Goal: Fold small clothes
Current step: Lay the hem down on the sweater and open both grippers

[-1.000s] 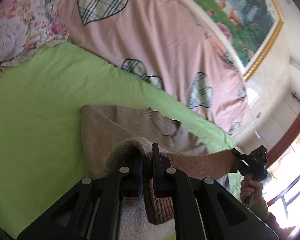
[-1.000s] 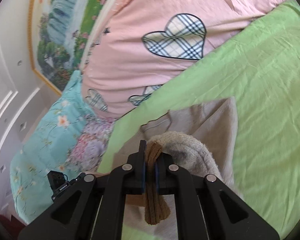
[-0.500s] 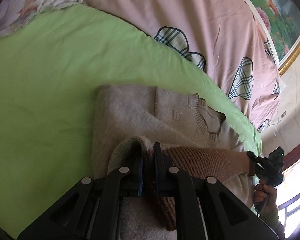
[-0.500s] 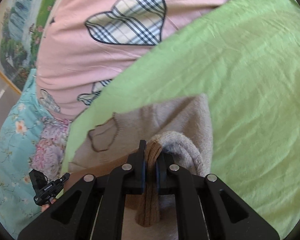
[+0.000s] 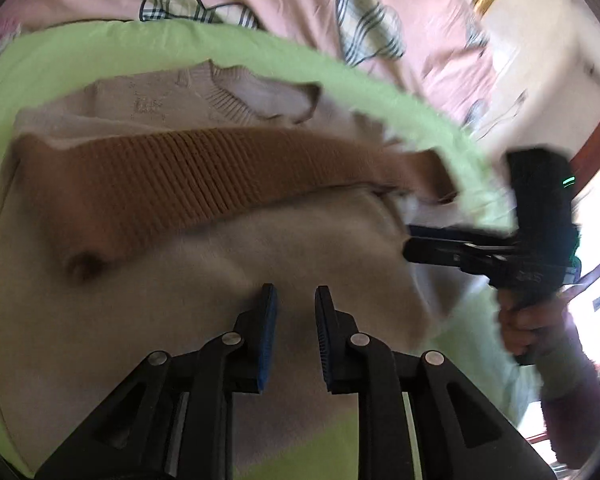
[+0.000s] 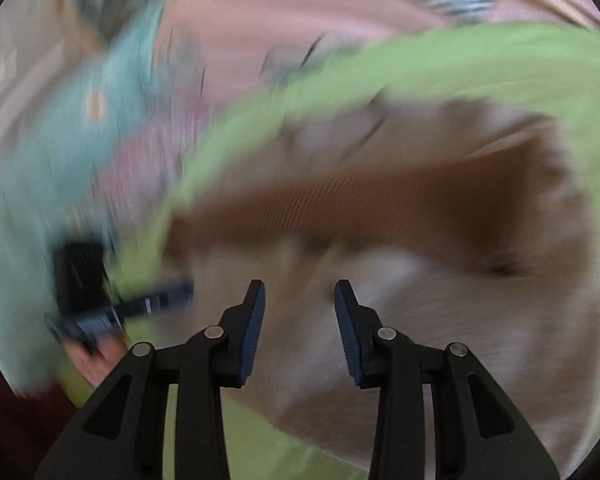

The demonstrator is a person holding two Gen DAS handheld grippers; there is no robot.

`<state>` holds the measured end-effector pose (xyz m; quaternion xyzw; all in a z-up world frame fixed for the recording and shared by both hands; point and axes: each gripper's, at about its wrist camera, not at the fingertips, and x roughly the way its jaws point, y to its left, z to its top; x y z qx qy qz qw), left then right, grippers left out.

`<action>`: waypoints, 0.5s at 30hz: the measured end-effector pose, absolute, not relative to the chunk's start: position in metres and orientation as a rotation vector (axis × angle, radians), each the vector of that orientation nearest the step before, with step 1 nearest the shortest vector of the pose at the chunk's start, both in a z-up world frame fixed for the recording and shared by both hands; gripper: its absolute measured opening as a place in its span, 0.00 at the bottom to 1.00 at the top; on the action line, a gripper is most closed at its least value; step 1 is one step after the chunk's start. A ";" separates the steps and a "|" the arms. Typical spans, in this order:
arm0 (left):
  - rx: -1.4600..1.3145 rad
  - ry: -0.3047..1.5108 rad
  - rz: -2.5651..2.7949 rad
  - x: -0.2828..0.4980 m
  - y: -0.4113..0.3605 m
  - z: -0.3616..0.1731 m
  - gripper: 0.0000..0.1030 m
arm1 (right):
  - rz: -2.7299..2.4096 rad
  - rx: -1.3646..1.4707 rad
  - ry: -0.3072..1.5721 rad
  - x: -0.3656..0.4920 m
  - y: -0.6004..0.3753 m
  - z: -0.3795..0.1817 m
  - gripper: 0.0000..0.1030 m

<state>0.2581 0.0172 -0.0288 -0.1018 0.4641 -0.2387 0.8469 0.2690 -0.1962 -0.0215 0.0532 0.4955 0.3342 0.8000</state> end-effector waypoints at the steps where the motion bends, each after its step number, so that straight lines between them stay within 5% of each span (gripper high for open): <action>1: -0.220 0.983 -0.498 0.264 0.020 -0.031 0.17 | 0.700 0.073 1.068 0.272 -0.192 -0.024 0.37; 15: -0.556 0.817 -0.095 0.332 0.161 -0.008 0.19 | 0.210 0.414 0.880 0.340 -0.315 -0.026 0.35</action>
